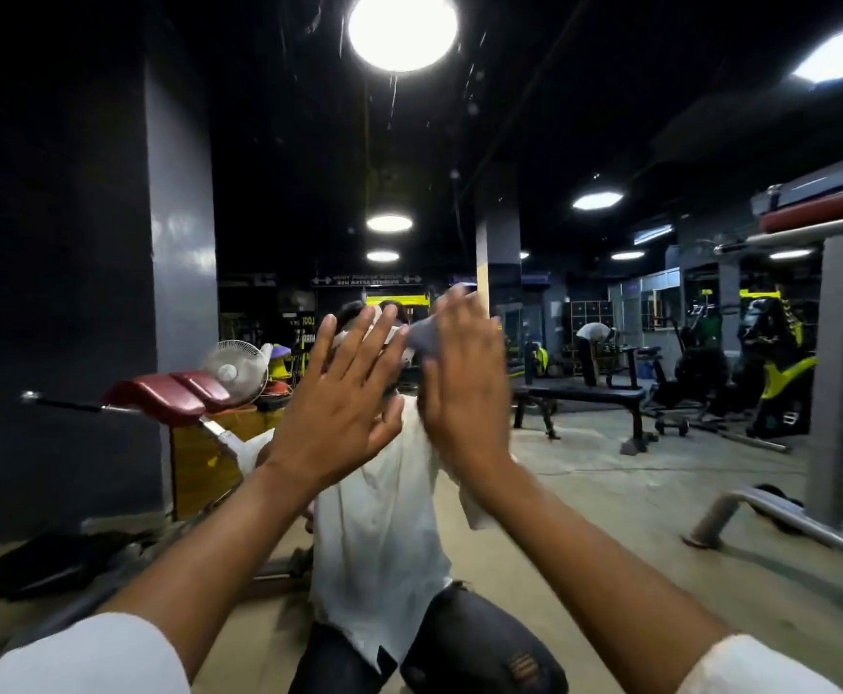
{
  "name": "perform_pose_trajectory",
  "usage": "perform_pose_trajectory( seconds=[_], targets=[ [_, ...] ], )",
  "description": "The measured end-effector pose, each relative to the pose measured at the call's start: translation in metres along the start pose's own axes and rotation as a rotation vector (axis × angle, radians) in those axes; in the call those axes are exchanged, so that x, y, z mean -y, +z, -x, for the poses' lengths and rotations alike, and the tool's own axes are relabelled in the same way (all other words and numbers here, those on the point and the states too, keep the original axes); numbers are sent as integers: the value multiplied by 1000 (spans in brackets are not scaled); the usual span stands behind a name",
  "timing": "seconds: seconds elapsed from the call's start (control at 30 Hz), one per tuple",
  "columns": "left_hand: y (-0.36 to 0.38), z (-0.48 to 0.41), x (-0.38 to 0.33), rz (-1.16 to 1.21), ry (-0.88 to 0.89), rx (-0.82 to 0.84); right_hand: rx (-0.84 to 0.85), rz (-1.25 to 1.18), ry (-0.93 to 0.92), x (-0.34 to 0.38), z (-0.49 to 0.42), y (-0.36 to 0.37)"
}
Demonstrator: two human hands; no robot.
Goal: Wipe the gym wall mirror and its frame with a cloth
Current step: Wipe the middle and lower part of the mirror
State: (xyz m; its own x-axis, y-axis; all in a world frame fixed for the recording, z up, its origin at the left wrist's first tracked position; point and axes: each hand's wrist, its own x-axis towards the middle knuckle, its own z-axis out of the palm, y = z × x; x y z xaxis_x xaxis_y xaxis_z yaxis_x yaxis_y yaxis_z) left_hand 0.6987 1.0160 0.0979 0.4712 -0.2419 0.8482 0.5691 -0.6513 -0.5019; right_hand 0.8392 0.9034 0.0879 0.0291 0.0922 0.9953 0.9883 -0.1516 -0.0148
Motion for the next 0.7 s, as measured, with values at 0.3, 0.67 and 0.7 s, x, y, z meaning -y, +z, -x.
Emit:
perform_pose_trajectory(
  seconds=[0.3,0.67,0.7],
  targets=[
    [17,97,-59,26,169,61,178,-11,-86,-33,163,-14],
    [16,96,-58,-5,158,59,390,53,-153,-88,280,-50],
    [15,94,-58,7,147,49,431,59,-245,-94,280,-55]
  ],
)
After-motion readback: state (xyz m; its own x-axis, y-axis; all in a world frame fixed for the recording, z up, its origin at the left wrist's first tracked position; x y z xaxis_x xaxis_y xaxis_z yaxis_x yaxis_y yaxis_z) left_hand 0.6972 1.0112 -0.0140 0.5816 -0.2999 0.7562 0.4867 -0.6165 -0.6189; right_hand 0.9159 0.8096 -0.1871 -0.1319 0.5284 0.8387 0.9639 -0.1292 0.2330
